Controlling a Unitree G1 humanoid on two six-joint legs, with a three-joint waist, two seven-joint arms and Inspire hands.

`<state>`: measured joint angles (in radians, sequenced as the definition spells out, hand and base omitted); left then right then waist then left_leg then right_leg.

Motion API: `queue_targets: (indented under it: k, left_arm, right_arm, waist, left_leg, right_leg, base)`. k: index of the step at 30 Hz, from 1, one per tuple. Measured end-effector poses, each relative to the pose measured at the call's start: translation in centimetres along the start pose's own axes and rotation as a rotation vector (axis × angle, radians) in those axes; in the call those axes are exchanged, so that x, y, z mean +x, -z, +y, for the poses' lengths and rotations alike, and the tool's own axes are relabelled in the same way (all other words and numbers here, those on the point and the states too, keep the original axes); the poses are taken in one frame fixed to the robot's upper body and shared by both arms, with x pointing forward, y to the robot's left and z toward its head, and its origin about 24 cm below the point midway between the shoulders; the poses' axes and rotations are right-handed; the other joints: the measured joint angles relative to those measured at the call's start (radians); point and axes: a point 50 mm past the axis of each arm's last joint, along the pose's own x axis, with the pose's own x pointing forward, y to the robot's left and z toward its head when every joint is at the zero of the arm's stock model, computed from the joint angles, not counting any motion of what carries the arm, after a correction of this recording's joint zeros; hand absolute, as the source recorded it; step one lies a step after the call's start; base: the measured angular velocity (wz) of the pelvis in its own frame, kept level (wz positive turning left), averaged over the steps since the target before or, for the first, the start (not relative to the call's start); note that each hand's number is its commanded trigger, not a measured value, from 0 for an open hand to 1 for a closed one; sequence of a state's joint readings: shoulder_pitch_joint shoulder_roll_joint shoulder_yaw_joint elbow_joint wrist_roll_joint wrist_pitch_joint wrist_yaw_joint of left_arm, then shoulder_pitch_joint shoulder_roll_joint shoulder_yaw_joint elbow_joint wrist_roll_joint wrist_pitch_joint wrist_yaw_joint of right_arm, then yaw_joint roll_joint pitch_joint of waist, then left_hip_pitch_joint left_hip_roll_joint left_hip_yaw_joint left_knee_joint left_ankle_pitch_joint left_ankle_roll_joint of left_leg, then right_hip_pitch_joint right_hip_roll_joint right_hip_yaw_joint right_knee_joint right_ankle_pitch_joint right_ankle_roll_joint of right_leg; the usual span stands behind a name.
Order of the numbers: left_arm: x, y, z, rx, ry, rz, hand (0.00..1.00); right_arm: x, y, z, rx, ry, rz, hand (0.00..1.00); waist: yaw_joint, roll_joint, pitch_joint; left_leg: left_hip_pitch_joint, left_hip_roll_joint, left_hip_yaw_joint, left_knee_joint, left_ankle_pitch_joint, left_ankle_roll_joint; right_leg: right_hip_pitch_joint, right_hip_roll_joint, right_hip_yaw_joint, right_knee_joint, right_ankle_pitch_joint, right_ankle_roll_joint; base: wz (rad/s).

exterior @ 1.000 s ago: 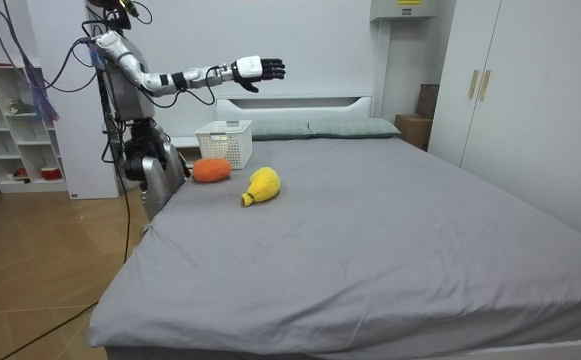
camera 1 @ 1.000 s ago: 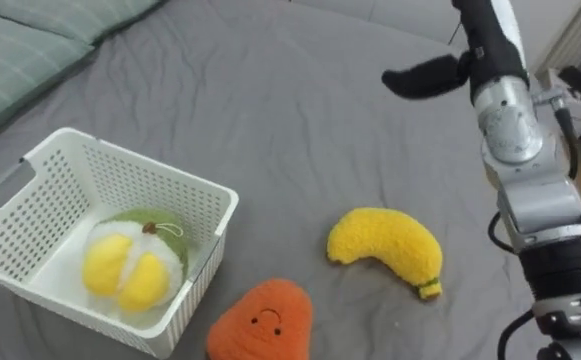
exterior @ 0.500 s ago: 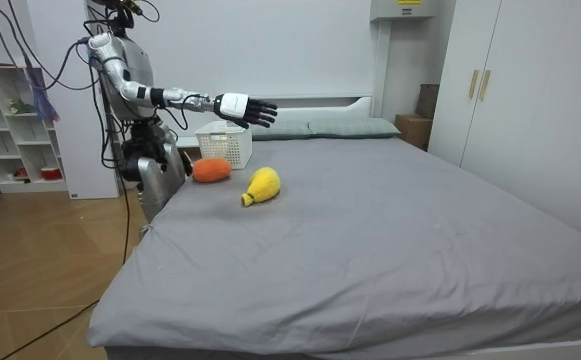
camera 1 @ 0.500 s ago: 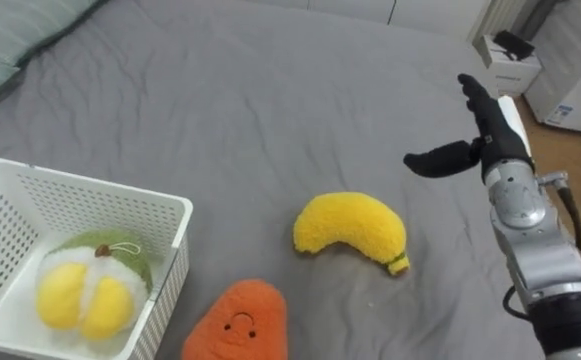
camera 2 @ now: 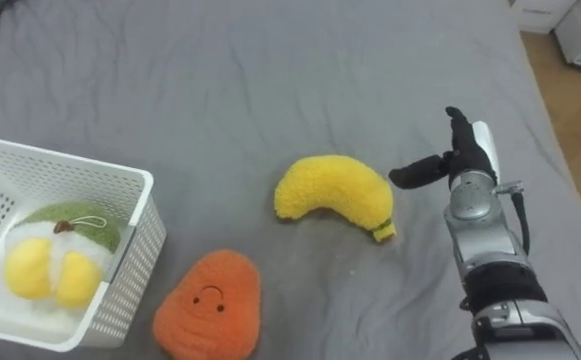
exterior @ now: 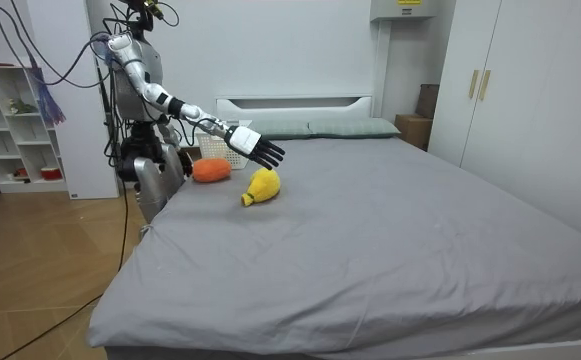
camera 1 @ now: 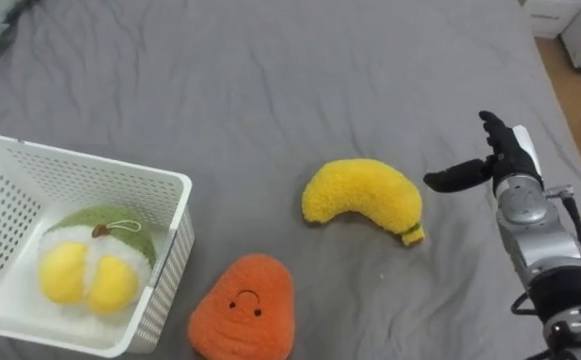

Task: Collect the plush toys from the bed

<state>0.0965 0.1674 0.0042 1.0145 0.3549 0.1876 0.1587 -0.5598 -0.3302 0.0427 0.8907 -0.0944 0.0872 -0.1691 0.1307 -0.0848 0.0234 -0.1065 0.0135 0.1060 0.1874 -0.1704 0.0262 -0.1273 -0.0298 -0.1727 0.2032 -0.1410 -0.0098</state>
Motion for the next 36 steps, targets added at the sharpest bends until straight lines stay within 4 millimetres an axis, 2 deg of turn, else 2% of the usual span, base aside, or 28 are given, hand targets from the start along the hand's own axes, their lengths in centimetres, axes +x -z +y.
queue_targets:
  k: [4,7,12,16,25,36]
  left_arm:
    - [0.2,-0.9,0.0,-0.029,0.001,-0.008,0.0]
    - [0.1,-1.2,-0.3,-0.039,-0.003,-0.029,0.0]
    - [0.1,-2.1,-0.4,-0.006,-0.02,-0.067,0.0]
    - [0.1,-2.6,-0.3,-0.032,-0.025,-0.083,0.0]
    - [0.2,-2.8,-0.3,-0.048,-0.022,-0.079,0.0]
    - [0.1,-2.9,-0.7,-0.148,-0.007,-0.078,0.0]
  right_arm:
    - [0.1,0.4,0.2,0.001,-0.006,0.02,0.0]
    - [0.5,0.4,0.3,-0.025,-0.015,0.049,0.0]
    - [0.6,0.2,0.5,-0.082,-0.034,0.037,0.0]
    - [0.6,0.3,0.6,-0.116,-0.041,0.041,0.0]
    - [0.7,-0.3,0.9,-0.157,-0.056,0.008,0.0]
    - [0.5,-2.7,1.6,-0.185,-0.088,-0.122,0.0]
  waist:
    - [0.018,0.002,0.0017]
    - [0.04,0.007,0.0061]
    - [0.054,0.017,0.012]
    - [0.067,0.019,0.0137]
    - [0.07,0.019,0.0141]
    - [0.068,0.02,0.0152]
  left_leg:
    - [-0.014,0.0,0.001,0.0,0.0,0.0]
    - [-0.031,0.0,0.011,0.0,0.0,0.0]
    - [-0.071,0.003,0.024,0.004,0.0,0.0]
    - [-0.103,0.006,0.03,0.009,0.0,-0.001]
    - [-0.116,0.008,0.034,0.009,0.0,-0.001]
    - [-0.104,0.008,0.036,0.008,0.0,-0.001]
  right_leg:
    - [-0.015,0.0,0.004,0.0,0.0,0.0]
    - [-0.036,0.0,0.007,0.0,0.001,-0.001]
    - [-0.079,0.001,0.006,0.003,0.005,-0.008]
    - [-0.12,0.003,0.008,0.017,0.005,-0.008]
    - [-0.134,0.004,0.005,0.017,0.005,-0.008]
    - [-0.115,0.004,0.005,0.008,0.005,-0.008]
  base:
    - [-0.01]
    - [-0.07]
    - [-0.07]
    - [-0.07]
    - [-0.03]
    - [0.01]
